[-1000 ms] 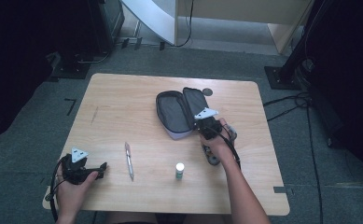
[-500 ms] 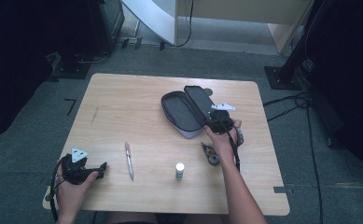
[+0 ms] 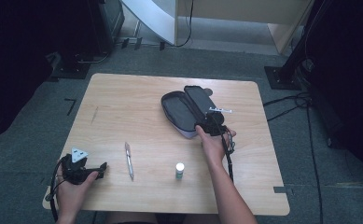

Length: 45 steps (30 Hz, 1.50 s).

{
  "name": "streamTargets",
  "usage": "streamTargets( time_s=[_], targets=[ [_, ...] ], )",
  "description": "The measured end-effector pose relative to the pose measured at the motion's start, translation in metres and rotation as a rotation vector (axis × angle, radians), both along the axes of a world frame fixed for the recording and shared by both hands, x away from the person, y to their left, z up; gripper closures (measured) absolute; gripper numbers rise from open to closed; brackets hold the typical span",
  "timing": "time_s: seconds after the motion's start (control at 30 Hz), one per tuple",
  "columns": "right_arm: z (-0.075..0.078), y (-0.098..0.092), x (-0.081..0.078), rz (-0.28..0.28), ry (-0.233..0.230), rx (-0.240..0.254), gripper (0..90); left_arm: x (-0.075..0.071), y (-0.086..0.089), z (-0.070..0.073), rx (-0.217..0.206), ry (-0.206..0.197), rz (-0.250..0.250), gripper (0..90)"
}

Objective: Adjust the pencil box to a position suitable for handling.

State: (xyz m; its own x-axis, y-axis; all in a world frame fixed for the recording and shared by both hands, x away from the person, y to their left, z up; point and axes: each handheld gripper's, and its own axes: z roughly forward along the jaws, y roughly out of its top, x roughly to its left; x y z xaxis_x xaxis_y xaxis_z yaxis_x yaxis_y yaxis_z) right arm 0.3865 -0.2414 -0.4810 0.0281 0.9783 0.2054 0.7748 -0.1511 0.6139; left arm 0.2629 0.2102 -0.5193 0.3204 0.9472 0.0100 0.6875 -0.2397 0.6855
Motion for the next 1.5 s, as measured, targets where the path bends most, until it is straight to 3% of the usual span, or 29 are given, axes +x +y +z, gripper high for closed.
streamTargets(
  time_s=[0.03, 0.1, 0.4, 0.53, 0.6, 0.63, 0.73, 0.9, 0.93, 0.97, 1.0, 1.07, 1.1, 1.13, 1.17, 1.2, 1.23, 1.27, 1.3, 1.33, 1.37, 1.4, 1.5],
  targets=[
    [-0.002, 0.001, 0.000, 0.013, 0.011, 0.011, 43.4, 0.000, 0.000, 0.000, 0.000, 0.000, 0.000, 0.0],
    [-0.002, 0.000, 0.001, 0.033, 0.006, 0.028, 57.7, 0.000, 0.000, 0.000, 0.000, 0.000, 0.000, 0.0],
    [-0.006, -0.006, 0.005, 0.092, 0.005, 0.014, 82.0, 0.000, 0.000, 0.000, 0.000, 0.000, 0.000, 0.0],
    [-0.006, -0.006, 0.005, 0.125, -0.003, -0.008, 85.5, 0.000, 0.000, 0.000, 0.000, 0.000, 0.000, 0.0],
    [-0.006, -0.005, 0.005, 0.155, -0.009, -0.012, 87.2, 0.000, 0.000, 0.000, 0.000, 0.000, 0.000, 0.0],
    [-0.006, -0.004, 0.005, 0.197, -0.035, -0.012, 87.8, 0.000, 0.000, 0.000, 0.000, 0.000, 0.000, 0.0],
    [-0.006, -0.001, 0.005, 0.230, -0.040, -0.030, 88.1, 0.000, 0.000, 0.000, 0.000, 0.000, 0.000, 0.0],
    [-0.007, 0.008, 0.005, 0.376, -0.081, -0.071, 88.6, 0.000, 0.000, 0.000, 0.000, 0.000, 0.000, 0.0],
    [-0.007, 0.008, 0.005, 0.376, -0.081, -0.071, 88.6, 0.000, 0.000, 0.000, 0.000, 0.000, 0.000, 0.0],
    [-0.007, 0.010, 0.005, 0.441, -0.092, -0.100, 88.7, 0.000, 0.000, 0.000, 0.000, 0.000, 0.000, 0.0],
    [-0.007, 0.010, 0.005, 0.441, -0.092, -0.100, 88.7, 0.000, 0.000, 0.000, 0.000, 0.000, 0.000, 0.0],
    [-0.008, 0.010, 0.007, 0.528, -0.091, -0.110, 88.3, 0.000, 0.000, 0.000, 0.000, 0.000, 0.000, 0.0],
    [-0.007, 0.012, 0.007, 0.532, -0.087, -0.127, 81.3, 0.000, 0.000, 0.000, 0.000, 0.000, 0.000, 0.0],
    [-0.007, 0.012, 0.007, 0.532, -0.087, -0.127, 81.3, 0.000, 0.000, 0.000, 0.000, 0.000, 0.000, 0.0],
    [-0.005, 0.012, 0.006, 0.505, -0.093, -0.122, 66.7, 0.000, 0.000, 0.000, 0.000, 0.000, 0.000, 0.0],
    [-0.005, 0.012, 0.006, 0.505, -0.093, -0.122, 66.7, 0.000, 0.000, 0.000, 0.000, 0.000, 0.000, 0.0],
    [0.000, 0.015, 0.001, 0.449, -0.081, -0.129, 58.6, 0.000, 0.000, 0.000, 0.000, 0.000, 0.000, 0.0],
    [0.000, 0.015, 0.001, 0.449, -0.081, -0.129, 58.6, 0.000, 0.000, 0.000, 0.000, 0.000, 0.000, 0.0],
    [0.005, 0.016, -0.005, 0.382, -0.075, -0.133, 54.4, 0.000, 0.000, 0.000, 0.000, 0.000, 0.000, 0.0],
    [0.005, 0.016, -0.005, 0.382, -0.075, -0.133, 54.4, 0.000, 0.000, 0.000, 0.000, 0.000, 0.000, 0.0],
    [0.006, 0.016, -0.008, 0.330, -0.059, -0.120, 54.3, 0.000, 0.000, 0.000, 0.000, 0.000, 0.000, 0.0],
    [0.004, 0.017, -0.013, 0.276, -0.014, -0.051, 55.2, 0.000, 0.000, 0.000, 0.000, 0.000, 0.000, 0.0],
    [-0.001, 0.019, -0.015, 0.270, 0.014, -0.022, 60.2, 0.000, 0.000, 0.000, 0.000, 0.002, 0.000, 0.0]
  ],
)
